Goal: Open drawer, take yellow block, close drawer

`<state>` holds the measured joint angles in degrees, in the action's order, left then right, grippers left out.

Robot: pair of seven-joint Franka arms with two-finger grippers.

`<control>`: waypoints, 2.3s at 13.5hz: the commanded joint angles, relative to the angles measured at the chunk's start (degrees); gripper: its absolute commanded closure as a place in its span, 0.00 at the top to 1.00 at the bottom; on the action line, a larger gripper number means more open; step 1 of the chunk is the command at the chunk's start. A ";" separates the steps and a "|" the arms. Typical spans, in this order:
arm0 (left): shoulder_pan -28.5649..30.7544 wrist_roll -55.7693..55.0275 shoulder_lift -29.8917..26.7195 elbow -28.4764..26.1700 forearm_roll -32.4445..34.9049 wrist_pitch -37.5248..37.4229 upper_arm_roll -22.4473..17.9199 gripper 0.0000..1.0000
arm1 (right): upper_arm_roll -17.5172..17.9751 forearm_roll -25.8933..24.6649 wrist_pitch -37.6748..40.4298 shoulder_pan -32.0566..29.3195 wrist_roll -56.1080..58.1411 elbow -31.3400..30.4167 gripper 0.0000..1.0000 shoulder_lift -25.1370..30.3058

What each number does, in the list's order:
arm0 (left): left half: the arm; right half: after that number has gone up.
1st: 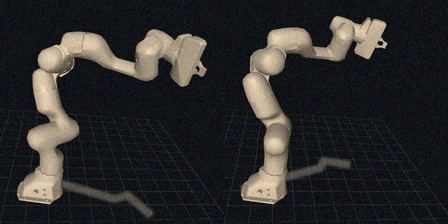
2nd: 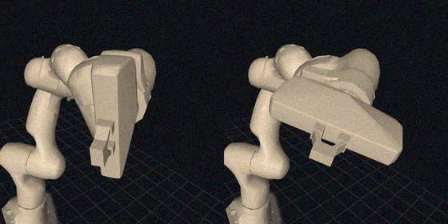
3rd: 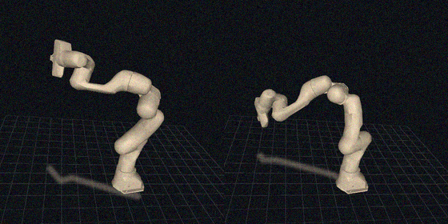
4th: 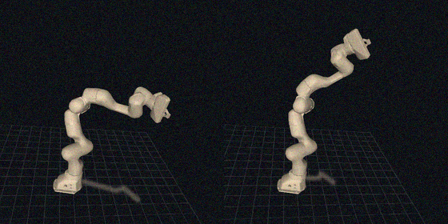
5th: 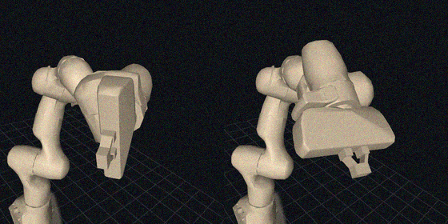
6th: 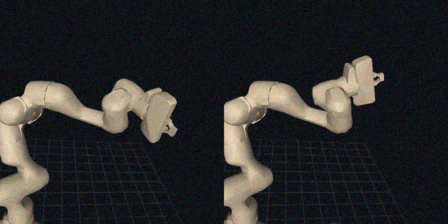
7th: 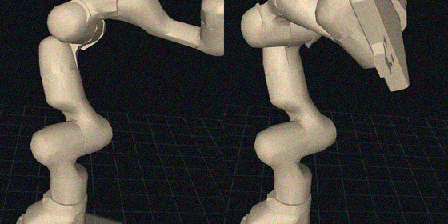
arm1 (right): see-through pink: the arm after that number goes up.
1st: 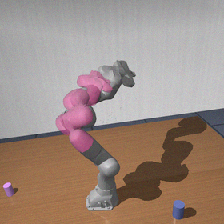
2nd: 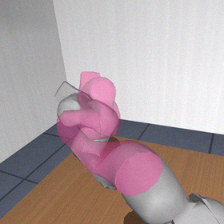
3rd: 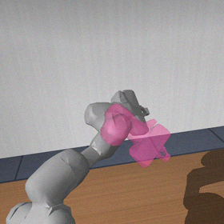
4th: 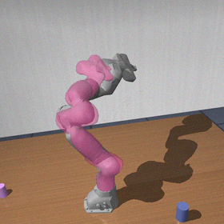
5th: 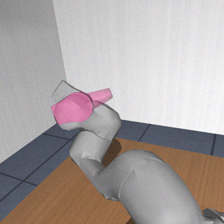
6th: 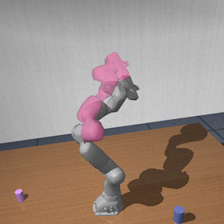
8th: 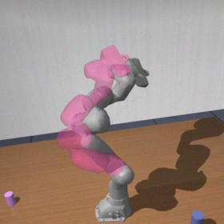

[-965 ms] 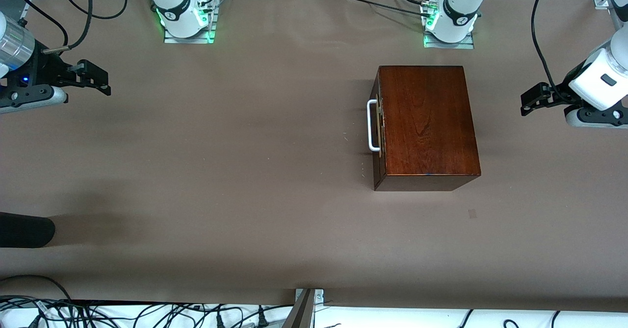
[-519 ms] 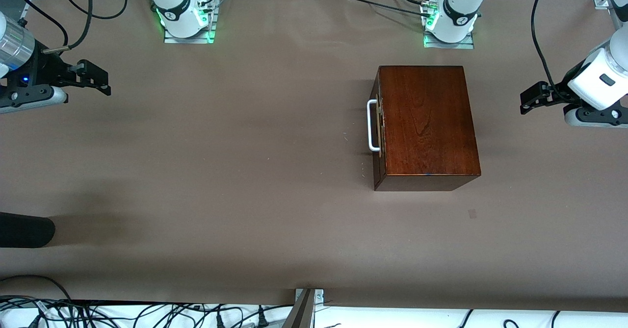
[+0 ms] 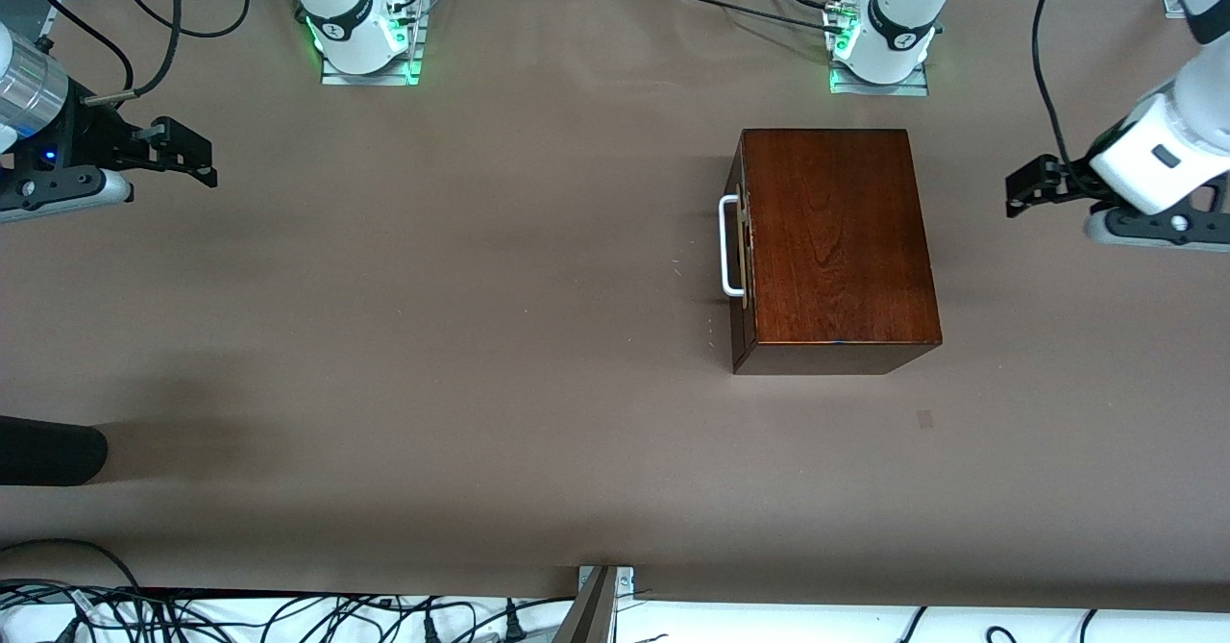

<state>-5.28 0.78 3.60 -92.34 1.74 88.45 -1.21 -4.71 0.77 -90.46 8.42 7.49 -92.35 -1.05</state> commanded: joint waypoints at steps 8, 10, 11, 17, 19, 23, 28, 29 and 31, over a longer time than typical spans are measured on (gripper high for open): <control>-0.61 -6.30 3.42 2.08 -3.40 -2.87 8.85 1.00 | 0.14 0.38 0.37 -0.07 -0.64 1.12 1.00 -0.35; -0.70 -7.02 6.92 2.16 -3.07 -1.18 14.19 1.00 | 0.22 0.38 0.37 -0.07 -0.64 1.12 1.00 -0.35; -1.13 -8.07 8.51 2.51 -2.97 -0.31 16.57 1.00 | 0.14 0.38 0.37 -0.07 -0.64 1.12 1.00 -0.35; -13.42 -22.83 16.16 4.10 2.97 8.57 17.73 1.00 | 0.14 0.38 0.37 -0.07 -0.64 1.12 1.00 -0.35; -17.20 -26.95 18.53 4.01 6.24 8.93 17.73 1.00 | 0.14 0.38 0.37 -0.07 -0.64 1.12 1.00 -0.35; -21.34 -33.03 21.79 2.70 10.56 10.86 17.73 1.00 | 0.14 0.38 0.37 -0.07 -0.64 1.12 1.00 -0.35; -22.14 -37.69 23.73 -0.82 14.33 16.74 17.73 1.00 | 0.14 0.38 0.37 -0.07 -0.64 1.12 1.00 -0.35; -22.14 -37.78 24.25 -0.91 14.60 17.36 17.73 1.00 | 0.14 0.38 0.37 -0.07 -0.64 1.12 1.00 -0.44; -22.14 -39.18 25.05 -0.83 14.87 18.68 17.73 1.00 | 0.05 0.29 0.37 -0.07 -0.64 1.12 1.00 -0.35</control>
<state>-26.68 -36.40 28.51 -92.79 14.88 105.67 16.92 -4.69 0.77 -90.46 8.43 7.47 -92.29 -1.10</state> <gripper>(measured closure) 0.000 0.000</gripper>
